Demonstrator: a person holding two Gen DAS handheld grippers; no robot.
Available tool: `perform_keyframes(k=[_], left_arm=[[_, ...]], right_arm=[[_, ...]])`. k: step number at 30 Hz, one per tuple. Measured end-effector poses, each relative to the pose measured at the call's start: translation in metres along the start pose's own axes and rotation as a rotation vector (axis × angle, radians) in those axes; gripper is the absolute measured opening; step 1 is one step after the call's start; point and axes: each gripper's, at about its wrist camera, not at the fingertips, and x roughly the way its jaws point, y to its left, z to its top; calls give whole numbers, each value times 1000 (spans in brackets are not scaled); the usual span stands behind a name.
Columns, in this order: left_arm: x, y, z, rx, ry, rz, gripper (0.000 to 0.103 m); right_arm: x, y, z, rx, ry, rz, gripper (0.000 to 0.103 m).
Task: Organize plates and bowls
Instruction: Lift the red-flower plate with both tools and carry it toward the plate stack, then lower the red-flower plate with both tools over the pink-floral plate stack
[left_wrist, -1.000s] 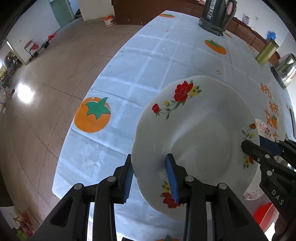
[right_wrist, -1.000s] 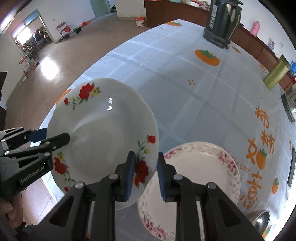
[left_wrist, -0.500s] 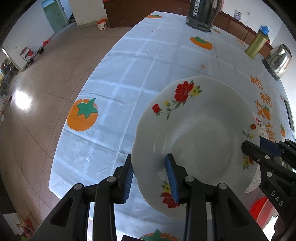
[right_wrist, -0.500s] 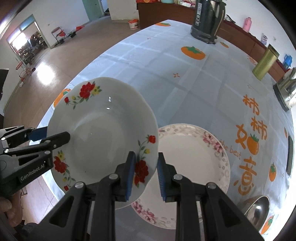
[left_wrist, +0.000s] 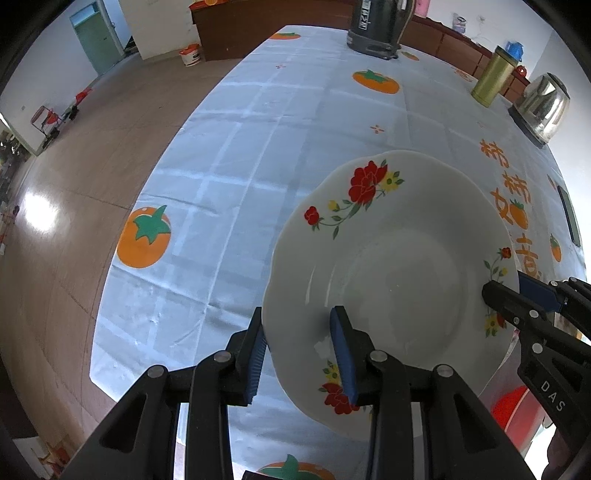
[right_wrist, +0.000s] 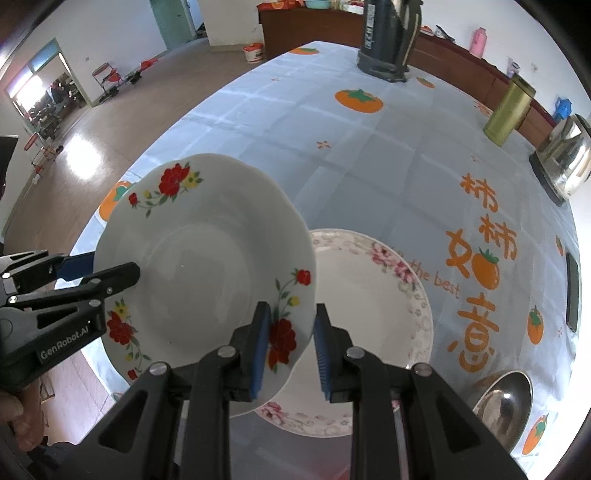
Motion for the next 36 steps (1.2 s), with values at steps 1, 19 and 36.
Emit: perform_keyframes(k=[1, 19, 36], left_arm=[[0, -2, 0, 3, 0, -1, 37], [-3, -29, 0, 51, -5, -8, 37], [-5, -49, 0, 88, -6, -20, 37]], right_arm=[[0, -2, -1, 3, 0, -2, 23], [-9, -27, -11, 51, -12, -18, 23], [-16, -44, -20, 81, -19, -35, 23]])
